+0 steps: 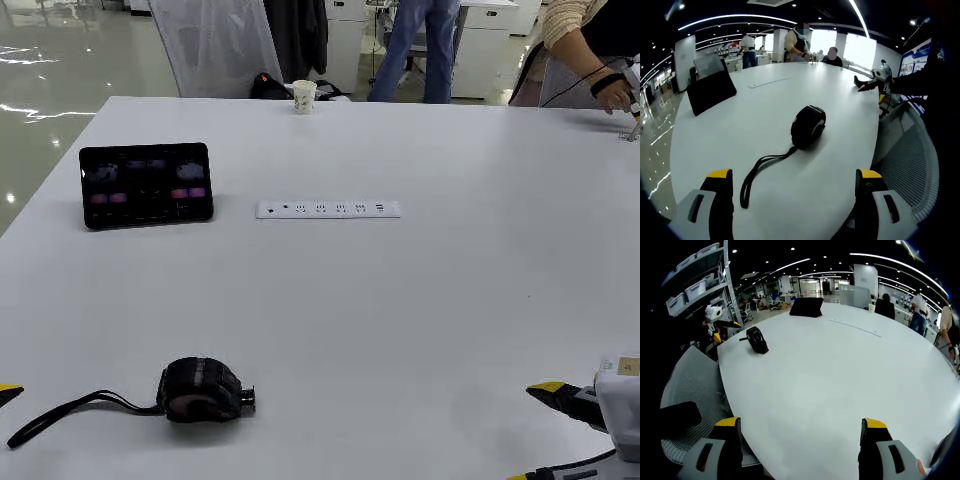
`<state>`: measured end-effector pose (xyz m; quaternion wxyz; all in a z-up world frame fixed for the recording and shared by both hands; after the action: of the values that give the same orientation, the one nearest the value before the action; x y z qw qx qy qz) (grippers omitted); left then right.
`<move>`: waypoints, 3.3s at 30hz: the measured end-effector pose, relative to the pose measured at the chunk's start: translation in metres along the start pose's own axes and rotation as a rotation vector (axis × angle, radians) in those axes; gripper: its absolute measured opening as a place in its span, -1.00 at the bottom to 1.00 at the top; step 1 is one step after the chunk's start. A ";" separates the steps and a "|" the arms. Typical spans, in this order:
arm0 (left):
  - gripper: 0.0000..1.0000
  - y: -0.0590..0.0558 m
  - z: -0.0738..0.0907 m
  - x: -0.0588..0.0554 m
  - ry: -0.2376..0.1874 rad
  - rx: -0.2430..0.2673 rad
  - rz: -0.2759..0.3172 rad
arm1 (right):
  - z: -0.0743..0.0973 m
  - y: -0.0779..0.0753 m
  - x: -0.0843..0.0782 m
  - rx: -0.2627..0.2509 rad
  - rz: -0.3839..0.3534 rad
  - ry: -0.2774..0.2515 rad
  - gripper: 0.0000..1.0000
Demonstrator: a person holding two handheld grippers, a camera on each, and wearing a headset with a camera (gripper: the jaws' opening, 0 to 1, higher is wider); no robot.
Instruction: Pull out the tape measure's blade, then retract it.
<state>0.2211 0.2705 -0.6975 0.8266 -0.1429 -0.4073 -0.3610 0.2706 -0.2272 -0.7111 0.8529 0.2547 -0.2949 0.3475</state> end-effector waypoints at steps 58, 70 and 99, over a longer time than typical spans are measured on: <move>0.98 0.003 -0.101 0.069 0.185 -0.302 -0.420 | -0.119 0.057 0.098 0.277 0.310 0.026 0.98; 0.83 0.002 -0.119 0.079 0.222 -0.338 -0.482 | -0.144 0.064 0.111 0.305 0.348 0.053 0.98; -0.11 -0.012 -0.144 0.081 0.251 -0.382 -0.564 | -0.195 0.105 0.128 0.374 0.420 0.068 0.98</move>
<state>0.3278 0.1466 -0.7253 0.6966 -0.1315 -0.2510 -0.6591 0.3308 0.0206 -0.7354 0.7098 0.3292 -0.2431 0.5734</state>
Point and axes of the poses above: the centre of the closed fingertips' face, and the gripper's own axes: z roughly backward along the fingers, y roughly to its left, x roughly out of its top, the point moved 6 cm from there along z, roughly backward along the fingers, and after that the axes turned 9 degrees about -z, right-handed, at the moved point
